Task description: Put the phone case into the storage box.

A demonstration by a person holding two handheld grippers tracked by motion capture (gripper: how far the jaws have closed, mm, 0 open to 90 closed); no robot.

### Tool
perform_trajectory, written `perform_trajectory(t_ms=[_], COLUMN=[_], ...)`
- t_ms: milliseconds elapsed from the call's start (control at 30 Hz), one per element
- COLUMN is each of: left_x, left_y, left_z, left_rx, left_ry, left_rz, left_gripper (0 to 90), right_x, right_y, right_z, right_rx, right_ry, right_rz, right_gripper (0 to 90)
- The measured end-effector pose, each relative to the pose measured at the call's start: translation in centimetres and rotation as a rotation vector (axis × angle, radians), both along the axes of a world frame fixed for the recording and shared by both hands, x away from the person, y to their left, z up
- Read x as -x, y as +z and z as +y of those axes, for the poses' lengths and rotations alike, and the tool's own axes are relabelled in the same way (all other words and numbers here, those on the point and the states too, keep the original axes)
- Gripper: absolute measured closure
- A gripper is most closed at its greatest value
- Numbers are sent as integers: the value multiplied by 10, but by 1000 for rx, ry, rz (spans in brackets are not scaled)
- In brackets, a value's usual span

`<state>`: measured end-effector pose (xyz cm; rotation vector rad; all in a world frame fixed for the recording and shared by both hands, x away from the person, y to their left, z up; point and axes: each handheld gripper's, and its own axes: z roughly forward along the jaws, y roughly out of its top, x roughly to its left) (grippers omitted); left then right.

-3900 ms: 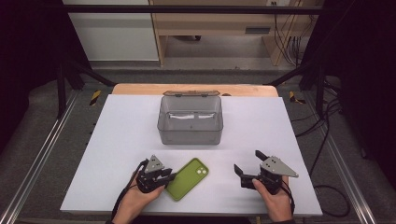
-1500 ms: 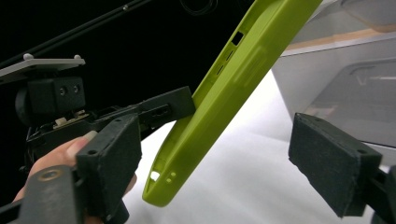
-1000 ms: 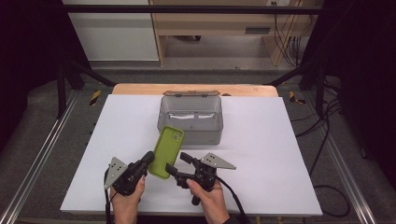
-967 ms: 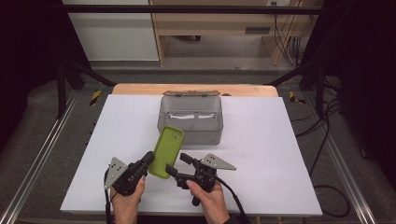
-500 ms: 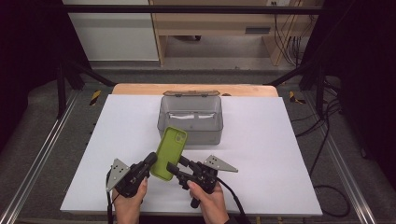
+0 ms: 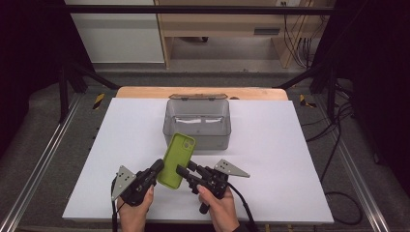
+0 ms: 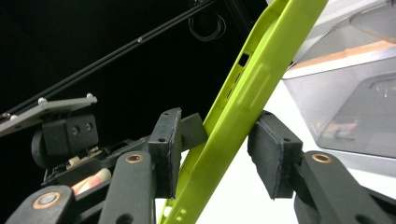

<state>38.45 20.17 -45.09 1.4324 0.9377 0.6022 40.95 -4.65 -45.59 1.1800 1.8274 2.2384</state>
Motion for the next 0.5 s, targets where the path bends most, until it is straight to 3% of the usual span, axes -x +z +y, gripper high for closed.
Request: perform_trajectory(t_ms=[500], left_x=[0], left_y=[-1], left_z=[-5], left_rx=[-12], left_ry=[-5], left_rz=[-8], left_gripper=[878], right_x=[-3], right_y=[-3], right_z=[-5], right_rx=[-11], right_ry=[-16], right_rz=[2], right_gripper=[657])
